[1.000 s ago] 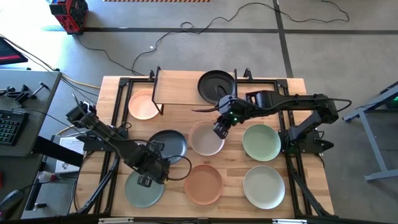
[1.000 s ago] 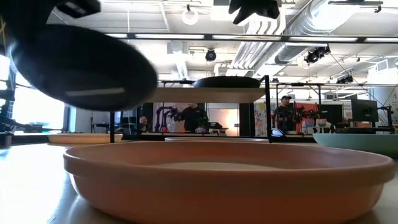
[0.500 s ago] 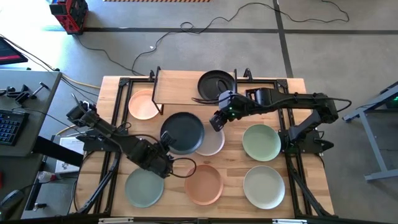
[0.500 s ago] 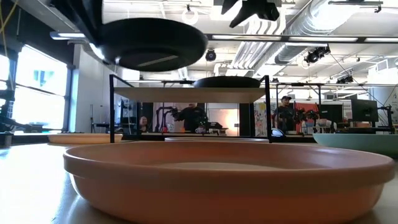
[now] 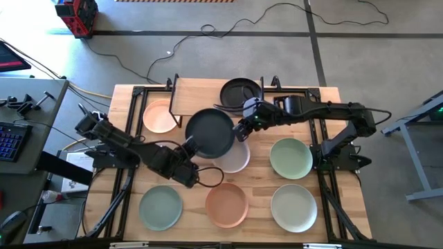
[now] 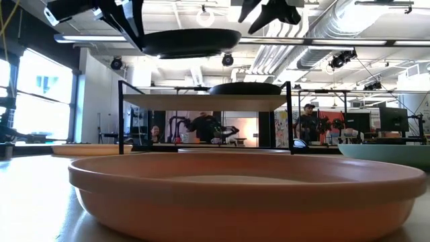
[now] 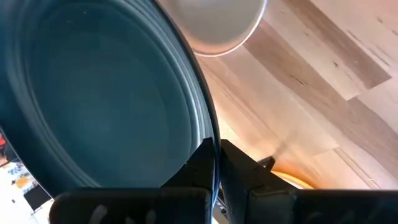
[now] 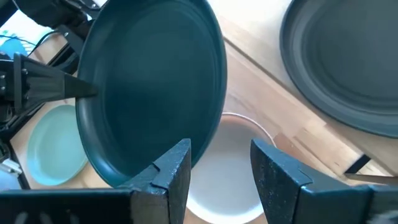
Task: Place and stack plates onto a shelf
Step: Stack the blue plate on top of the black plate
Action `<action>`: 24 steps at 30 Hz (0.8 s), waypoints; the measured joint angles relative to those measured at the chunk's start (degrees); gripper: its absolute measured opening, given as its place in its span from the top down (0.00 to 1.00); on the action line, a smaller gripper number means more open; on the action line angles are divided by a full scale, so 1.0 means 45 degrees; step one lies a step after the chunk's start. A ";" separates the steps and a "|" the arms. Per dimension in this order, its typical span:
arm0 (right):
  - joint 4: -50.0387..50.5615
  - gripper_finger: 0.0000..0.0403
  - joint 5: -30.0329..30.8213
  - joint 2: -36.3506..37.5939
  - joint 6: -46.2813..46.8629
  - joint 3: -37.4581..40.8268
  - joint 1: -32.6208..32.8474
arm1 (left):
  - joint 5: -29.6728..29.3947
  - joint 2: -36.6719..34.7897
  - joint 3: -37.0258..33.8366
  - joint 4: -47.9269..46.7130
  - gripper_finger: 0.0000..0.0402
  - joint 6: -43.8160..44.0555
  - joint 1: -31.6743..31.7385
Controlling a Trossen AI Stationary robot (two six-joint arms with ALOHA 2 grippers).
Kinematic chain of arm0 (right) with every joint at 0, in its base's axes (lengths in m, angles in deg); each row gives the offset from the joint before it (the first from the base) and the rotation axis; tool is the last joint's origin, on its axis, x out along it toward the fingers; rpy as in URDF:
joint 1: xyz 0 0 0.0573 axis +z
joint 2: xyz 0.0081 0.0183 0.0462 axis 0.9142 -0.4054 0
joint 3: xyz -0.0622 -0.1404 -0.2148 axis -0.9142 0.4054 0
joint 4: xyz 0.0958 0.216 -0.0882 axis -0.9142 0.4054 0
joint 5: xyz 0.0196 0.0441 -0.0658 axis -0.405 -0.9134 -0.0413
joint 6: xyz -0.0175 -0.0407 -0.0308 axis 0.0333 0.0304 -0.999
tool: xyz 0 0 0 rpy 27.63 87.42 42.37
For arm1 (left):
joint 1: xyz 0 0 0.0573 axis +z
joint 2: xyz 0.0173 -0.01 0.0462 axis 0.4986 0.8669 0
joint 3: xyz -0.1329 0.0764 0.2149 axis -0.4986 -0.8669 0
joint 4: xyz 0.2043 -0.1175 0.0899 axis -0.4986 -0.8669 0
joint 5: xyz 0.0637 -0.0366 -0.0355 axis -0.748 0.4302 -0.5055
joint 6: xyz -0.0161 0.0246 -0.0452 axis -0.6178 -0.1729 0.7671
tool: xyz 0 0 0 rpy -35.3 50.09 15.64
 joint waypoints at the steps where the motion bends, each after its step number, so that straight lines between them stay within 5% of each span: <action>1: 0.0000 0.64 0.0000 0.0000 -0.0003 0.0000 -0.0050 | -0.0003 0.0000 0.0000 0.0008 0.99 0.0000 0.0067; 7: 0.0000 0.64 0.0002 0.0000 -0.0540 0.0000 -0.0429 | -0.1131 0.0000 0.0000 0.0496 0.99 -0.0318 0.0307; 18: -0.0002 0.64 0.0010 0.0000 -0.0925 0.0000 -0.0932 | -0.1327 0.0000 0.0000 0.1931 0.99 -0.1331 0.0824; 24: -0.0012 0.75 -0.0079 -0.0005 -0.1240 0.0000 -0.1090 | -0.1307 0.0000 0.0000 0.2019 0.99 -0.1341 0.1048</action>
